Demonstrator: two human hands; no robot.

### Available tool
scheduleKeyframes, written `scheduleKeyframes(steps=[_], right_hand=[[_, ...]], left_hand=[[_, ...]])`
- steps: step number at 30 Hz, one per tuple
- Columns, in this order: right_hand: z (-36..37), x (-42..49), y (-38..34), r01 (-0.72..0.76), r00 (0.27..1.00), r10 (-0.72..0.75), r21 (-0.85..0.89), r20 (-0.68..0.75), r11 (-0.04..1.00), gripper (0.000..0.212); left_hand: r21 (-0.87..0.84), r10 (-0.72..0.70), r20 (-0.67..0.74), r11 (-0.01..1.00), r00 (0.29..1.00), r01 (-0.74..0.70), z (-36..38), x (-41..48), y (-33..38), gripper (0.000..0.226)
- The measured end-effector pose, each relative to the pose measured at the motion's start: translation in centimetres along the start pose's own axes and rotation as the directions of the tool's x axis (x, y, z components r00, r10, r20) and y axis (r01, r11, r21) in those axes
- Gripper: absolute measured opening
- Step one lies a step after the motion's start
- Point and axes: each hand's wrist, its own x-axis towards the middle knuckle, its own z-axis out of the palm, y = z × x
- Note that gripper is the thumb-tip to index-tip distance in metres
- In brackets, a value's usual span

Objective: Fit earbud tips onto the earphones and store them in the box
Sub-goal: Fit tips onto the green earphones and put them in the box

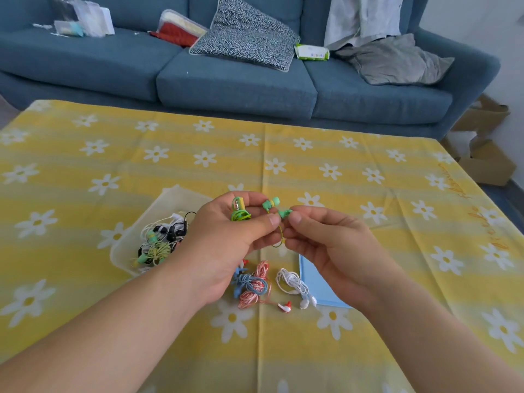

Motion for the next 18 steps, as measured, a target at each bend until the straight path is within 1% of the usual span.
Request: scheduleKeyframes(steps=[4, 8, 14, 18], right_hand=[[0.10, 0.32, 0.39, -0.030, 1.000, 0.029, 0.060, 0.012, 0.998, 0.018], [0.11, 0.53, 0.54, -0.032, 0.999, 0.031, 0.069, 0.018, 0.997, 0.020], [0.09, 0.82, 0.89, 0.016, 1.000, -0.017, 0.029, 0.022, 0.999, 0.016], [0.08, 0.83, 1.04, 0.078, 0.997, -0.078, 0.003, 0.029, 0.997, 0.019]], left_hand=[[0.018, 0.021, 0.005, 1.000, 1.000, -0.021, -0.18, -0.11, 0.20, 0.031], [0.058, 0.034, 0.005, 0.998, 0.999, -0.034, -0.31, -0.05, 0.35, 0.030], [0.104, 0.054, 0.003, 0.993, 0.999, -0.054, -0.44, 0.00, 0.37, 0.029], [0.113, 0.069, -0.007, 0.991, 0.998, -0.068, -0.47, 0.11, 0.33, 0.029]])
